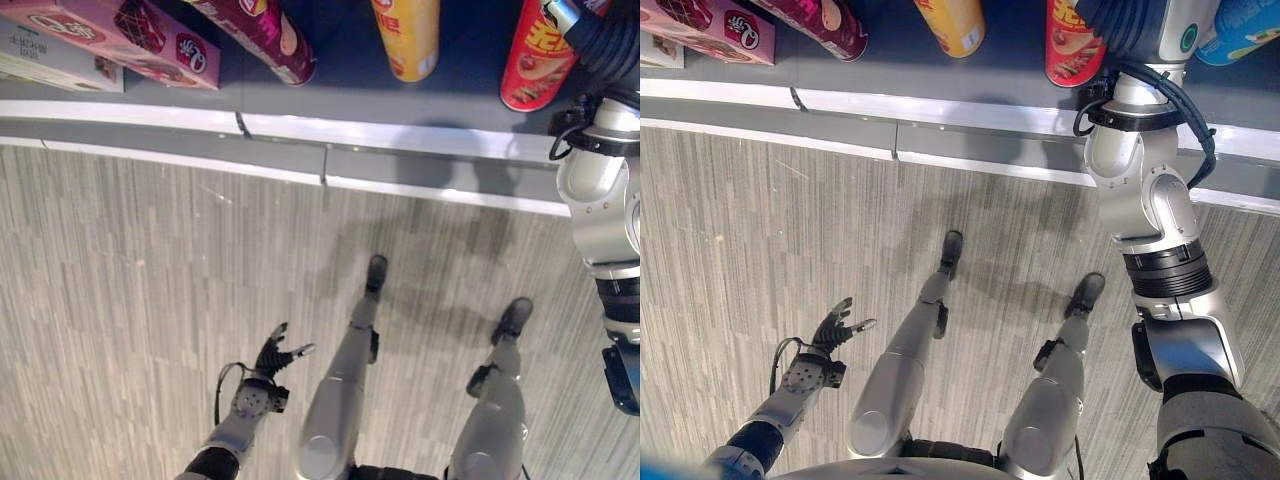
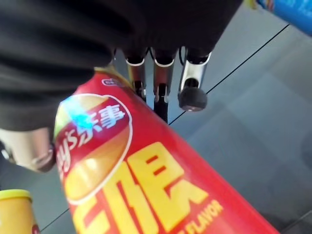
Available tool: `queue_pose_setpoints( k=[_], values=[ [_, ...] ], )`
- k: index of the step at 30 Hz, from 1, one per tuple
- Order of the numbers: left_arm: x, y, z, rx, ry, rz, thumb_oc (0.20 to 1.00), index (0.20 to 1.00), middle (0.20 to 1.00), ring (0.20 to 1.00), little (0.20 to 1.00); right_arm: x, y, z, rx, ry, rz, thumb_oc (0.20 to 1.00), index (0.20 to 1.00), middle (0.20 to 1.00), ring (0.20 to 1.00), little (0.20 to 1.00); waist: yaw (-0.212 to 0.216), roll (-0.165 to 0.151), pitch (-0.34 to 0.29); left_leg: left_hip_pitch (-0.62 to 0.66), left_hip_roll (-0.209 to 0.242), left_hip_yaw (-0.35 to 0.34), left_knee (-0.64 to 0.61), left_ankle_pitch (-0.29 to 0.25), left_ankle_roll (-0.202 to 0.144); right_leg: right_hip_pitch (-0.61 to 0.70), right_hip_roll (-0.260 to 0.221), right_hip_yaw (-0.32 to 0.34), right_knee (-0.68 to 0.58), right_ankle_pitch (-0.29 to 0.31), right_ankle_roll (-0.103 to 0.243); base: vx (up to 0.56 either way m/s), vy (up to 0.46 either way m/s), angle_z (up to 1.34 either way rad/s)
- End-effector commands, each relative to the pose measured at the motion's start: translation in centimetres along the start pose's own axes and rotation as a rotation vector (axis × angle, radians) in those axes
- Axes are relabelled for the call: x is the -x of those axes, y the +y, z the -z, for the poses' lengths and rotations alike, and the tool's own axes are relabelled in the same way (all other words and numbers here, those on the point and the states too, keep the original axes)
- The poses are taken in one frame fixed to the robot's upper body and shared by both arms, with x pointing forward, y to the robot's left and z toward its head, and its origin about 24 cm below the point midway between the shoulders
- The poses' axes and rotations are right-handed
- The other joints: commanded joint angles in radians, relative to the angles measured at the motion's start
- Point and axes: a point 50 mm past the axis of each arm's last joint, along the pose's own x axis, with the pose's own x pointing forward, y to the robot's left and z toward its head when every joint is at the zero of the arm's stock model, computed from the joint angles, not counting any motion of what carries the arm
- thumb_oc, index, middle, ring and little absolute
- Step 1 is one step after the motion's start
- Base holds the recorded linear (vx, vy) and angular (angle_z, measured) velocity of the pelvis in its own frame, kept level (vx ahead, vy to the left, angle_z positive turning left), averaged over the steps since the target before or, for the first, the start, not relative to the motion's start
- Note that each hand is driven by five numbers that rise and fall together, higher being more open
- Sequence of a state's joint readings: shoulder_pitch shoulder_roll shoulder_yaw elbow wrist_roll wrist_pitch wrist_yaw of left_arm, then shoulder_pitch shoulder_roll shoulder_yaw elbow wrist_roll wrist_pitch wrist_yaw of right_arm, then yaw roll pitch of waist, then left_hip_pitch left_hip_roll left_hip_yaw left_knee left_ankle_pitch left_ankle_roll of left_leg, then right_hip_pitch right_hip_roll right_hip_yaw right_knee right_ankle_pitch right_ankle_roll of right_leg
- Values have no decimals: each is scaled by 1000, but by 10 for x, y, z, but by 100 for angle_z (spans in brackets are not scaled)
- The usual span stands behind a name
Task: Put the goods on the table back onto the shelves and tidy them up.
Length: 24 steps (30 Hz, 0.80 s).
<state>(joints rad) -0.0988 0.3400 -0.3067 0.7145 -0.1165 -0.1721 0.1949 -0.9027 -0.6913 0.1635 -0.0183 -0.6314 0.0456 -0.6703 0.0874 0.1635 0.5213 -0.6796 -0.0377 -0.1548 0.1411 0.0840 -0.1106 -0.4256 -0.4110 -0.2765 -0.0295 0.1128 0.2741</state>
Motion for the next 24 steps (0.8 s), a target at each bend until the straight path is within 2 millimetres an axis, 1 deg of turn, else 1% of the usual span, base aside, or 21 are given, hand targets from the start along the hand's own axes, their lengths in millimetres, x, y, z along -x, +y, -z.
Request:
queue_pose_setpoints(
  k=[1, 2, 4, 12, 13, 14, 17, 21, 22, 24],
  values=[
    [5, 13, 6, 19, 7, -51, 1000, 1000, 1000, 1000, 1000, -26, -23, -9, 61, -144, 118, 200, 200, 200, 200, 200, -2, 47, -2, -23, 125, 92, -13, -4, -73, -87, 0, 122, 128, -56, -24, -15, 7, -3],
    [5, 13, 5, 20, 6, -52, 1000, 1000, 1000, 1000, 1000, -26, -23, -8, 61, -142, 118, 200, 200, 200, 200, 200, -3, 47, -2, -28, 124, 92, -15, 3, -72, -92, -1, 122, 126, -48, -24, 0, 0, 0],
    [6, 13, 6, 19, 9, -52, 1000, 1000, 1000, 1000, 1000, -25, -23, -8, 61, -140, 118, 200, 200, 200, 200, 200, -4, 46, -1, -23, 126, 94, -13, -5, -73, -89, 0, 123, 128, -56, -24, 0, 0, 0],
    [5, 14, 6, 22, 10, -61, 1000, 1000, 1000, 1000, 1000, -25, -20, -8, 59, -138, 106, 200, 200, 200, 200, 200, -3, 42, -1, -27, 129, 94, -17, 4, -73, -93, 1, 121, 126, -49, -23, 0, 0, 0],
    [5, 14, 6, 21, 11, -62, 1000, 1000, 1000, 1000, 1000, -25, -20, -9, 56, -139, 112, 821, 821, 821, 821, 821, -4, 42, -1, -26, 128, 94, -16, 4, -73, -94, 1, 122, 126, -48, -24, 0, 0, 0],
    [5, 14, 7, 20, 13, -62, 1000, 1000, 1000, 1000, 1000, -25, -21, -9, 55, -138, 116, 1000, 1000, 1000, 1000, 1000, -5, 41, -2, -23, 131, 96, -15, -3, -75, -91, 1, 121, 128, -54, -23, 0, 0, 0],
    [5, 14, 7, 19, 12, -65, 1000, 1000, 1000, 1000, 1000, -25, -22, -10, 50, -140, 125, 1000, 1000, 1000, 1000, 1000, -6, 40, -1, -26, 130, 97, -16, 2, -73, -95, 1, 122, 126, -47, -23, 0, 0, 0],
    [5, 15, 7, 20, 16, -72, 1000, 1000, 1000, 1000, 1000, -25, -25, -18, 11, -155, 154, 1000, 1000, 1000, 1000, 1000, -8, 37, -1, -27, 131, 99, -7, -3, -73, -96, 4, 126, 130, -51, -25, 0, 0, 0],
    [5, 15, 8, 21, 19, -74, 1000, 1000, 1000, 1000, 1000, -25, -27, -22, -11, -165, 167, 1000, 1000, 1000, 1000, 1000, -8, 36, -2, -29, 132, 98, -3, -4, -72, -98, 6, 129, 131, -51, -26, 0, 0, 0],
    [6, 15, 9, 19, 25, -74, 1000, 1000, 1000, 1000, 1000, -23, -27, -27, -31, -174, 172, 1000, 1000, 1000, 1000, 1000, -9, 34, -1, -26, 135, 99, 6, -15, -74, -95, 7, 130, 136, -61, -27, 0, 0, 0]
  ],
)
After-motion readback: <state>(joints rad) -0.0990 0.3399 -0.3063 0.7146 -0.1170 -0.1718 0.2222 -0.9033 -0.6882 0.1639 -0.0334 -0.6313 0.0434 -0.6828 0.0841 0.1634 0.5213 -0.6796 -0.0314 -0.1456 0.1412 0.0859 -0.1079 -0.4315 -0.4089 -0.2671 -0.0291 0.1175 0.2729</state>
